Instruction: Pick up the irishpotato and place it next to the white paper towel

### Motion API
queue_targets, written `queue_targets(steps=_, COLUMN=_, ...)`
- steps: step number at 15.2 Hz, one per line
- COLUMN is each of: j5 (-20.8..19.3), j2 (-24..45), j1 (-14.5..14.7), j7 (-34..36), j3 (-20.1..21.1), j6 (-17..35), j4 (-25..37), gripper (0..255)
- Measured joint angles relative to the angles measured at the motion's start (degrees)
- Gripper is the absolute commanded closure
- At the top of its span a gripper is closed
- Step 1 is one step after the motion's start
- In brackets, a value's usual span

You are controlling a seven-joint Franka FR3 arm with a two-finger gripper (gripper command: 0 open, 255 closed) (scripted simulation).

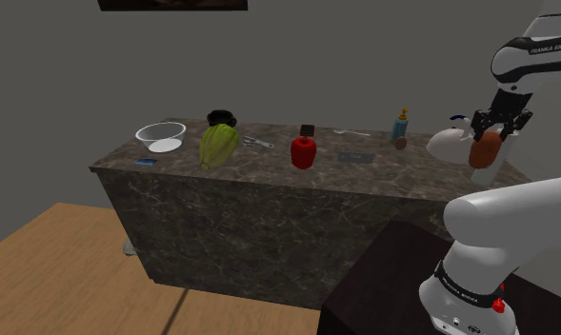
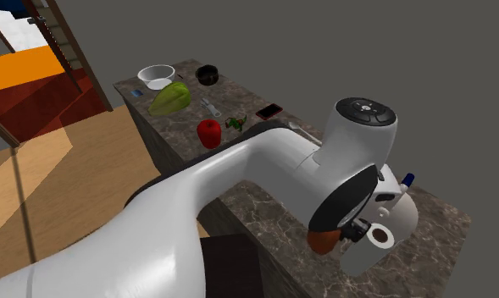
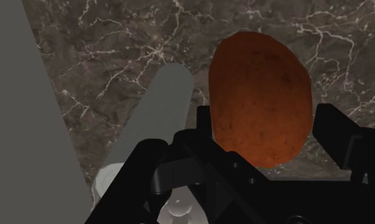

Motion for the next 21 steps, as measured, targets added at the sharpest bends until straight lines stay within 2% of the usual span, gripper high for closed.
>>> queue_targets(steps=21, j5=-4.7, j2=5.5, j1=-0.7, j7=1.5, j3=-6.3, j6=18.1, j4=-11.9, gripper=255)
